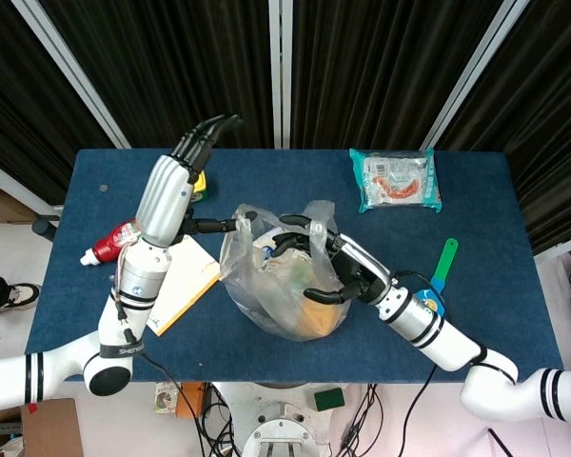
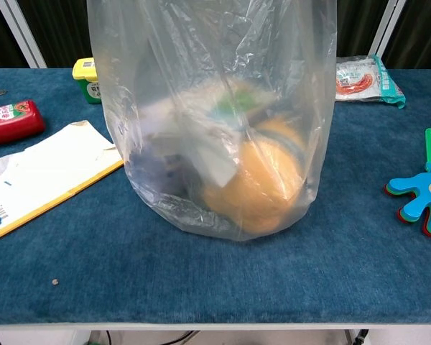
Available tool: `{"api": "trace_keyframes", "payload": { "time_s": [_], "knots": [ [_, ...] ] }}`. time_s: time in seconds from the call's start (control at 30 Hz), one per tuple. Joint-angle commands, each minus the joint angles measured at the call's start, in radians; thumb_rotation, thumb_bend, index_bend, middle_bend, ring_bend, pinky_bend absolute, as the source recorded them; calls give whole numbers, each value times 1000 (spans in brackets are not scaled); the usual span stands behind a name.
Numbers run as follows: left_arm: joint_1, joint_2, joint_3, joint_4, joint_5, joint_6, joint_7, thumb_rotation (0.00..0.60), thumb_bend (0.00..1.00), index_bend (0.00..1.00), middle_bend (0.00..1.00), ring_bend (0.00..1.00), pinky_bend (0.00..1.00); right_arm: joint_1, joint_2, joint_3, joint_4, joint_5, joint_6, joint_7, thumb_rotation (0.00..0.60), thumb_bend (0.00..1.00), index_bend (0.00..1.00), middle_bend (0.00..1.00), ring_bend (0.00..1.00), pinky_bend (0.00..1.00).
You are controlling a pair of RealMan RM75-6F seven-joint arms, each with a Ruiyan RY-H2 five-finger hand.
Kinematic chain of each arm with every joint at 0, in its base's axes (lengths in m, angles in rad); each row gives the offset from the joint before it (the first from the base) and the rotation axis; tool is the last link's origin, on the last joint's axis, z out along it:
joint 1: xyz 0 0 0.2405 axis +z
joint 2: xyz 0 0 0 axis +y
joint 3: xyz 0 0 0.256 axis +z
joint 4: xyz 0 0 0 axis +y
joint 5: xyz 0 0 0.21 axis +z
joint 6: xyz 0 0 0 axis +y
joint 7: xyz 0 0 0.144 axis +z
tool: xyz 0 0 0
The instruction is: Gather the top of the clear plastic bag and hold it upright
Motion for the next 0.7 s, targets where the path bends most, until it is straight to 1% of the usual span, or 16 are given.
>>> {"api": "trace_keyframes", "payload": {
  "time_s": [0.03, 0.23, 0.5, 0.6, 0.7],
  "knots": [
    [-6, 14, -10, -21, -15, 0, 29, 600, 11, 74, 159, 94, 159, -1, -8, 5, 4, 1, 2, -18, 564, 207, 150, 291, 129, 128],
    [-6, 20, -10, -34, -32, 7, 52, 600, 12, 74, 159, 95, 159, -18, -23, 14, 9, 4, 32, -52, 562, 209, 150, 292, 130, 128],
    [-5, 28, -12, -49, -33, 12, 38, 600, 12, 74, 159, 94, 159, -42, -14, 16, 18, 12, 46, -28, 563, 209, 150, 299, 130, 130],
    [-4, 30, -3, -65, -25, 10, 38, 600, 12, 74, 159, 94, 160, -44, -19, 22, 24, 15, 48, -44, 562, 209, 151, 301, 130, 130],
    [-10, 26, 11, -76, -12, 6, 59, 600, 13, 74, 159, 94, 160, -33, -28, 25, 23, 18, 27, -57, 563, 209, 151, 298, 129, 130]
  ]
}}
